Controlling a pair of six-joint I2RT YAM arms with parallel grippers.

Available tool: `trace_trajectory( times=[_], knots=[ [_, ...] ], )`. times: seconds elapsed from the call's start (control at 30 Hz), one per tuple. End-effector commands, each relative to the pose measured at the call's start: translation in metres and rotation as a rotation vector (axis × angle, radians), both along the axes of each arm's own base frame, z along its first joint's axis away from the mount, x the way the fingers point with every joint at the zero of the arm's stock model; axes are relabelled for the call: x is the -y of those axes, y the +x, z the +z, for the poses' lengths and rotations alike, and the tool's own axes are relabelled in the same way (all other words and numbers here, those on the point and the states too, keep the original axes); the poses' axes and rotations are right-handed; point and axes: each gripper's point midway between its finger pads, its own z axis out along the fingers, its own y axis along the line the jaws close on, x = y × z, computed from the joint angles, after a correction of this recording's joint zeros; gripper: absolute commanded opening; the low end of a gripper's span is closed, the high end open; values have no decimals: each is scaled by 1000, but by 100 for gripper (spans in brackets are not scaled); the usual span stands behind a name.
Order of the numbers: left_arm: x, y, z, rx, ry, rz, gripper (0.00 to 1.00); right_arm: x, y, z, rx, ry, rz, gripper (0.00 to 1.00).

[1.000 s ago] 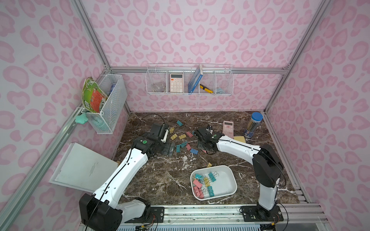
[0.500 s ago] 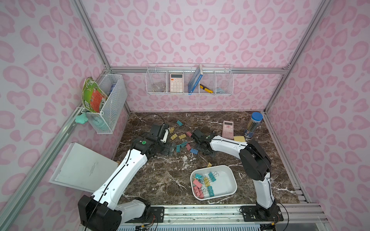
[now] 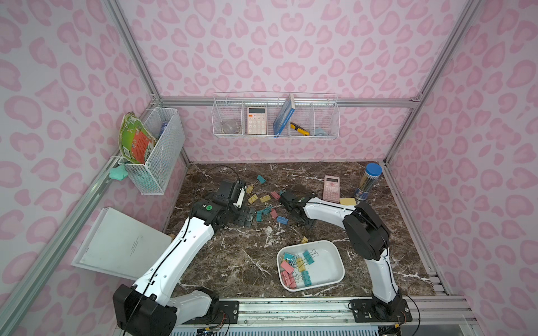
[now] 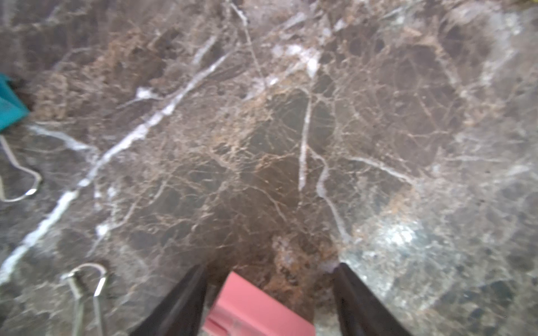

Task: Put the binder clips in the storage box
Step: Pick up the binder clip at the center of the board.

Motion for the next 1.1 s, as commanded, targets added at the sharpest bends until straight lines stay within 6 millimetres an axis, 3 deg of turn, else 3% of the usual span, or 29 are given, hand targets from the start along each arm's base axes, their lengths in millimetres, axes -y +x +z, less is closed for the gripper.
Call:
trace_trajectory(
  times=[0.0,0.1,0.23,0.47,0.77,1.0,1.07],
  knots=[
    [0,-2,1,-7,-7,0,99,-13,-17,-13,-94,97,-4,93],
    [0,-2,1,-8,-4,2,99,-15,-22,-13,-126,137,-24,99],
    [0,-2,1,-6,-4,3,99,-23,-39,-16,-206,222,-49,97],
    [0,-3,2,-5,-8,0,99,-18,-55,-14,-268,237,-106,97],
    [0,-3,3,1,-12,1,99,-24,-45,-15,-258,291,-111,97],
    [0,-3,4,2,-11,1,99,-18,-41,-30,-288,303,-142,76],
    [0,-3,3,2,-8,2,99,-19,-40,-32,-290,302,-141,76]
  ],
)
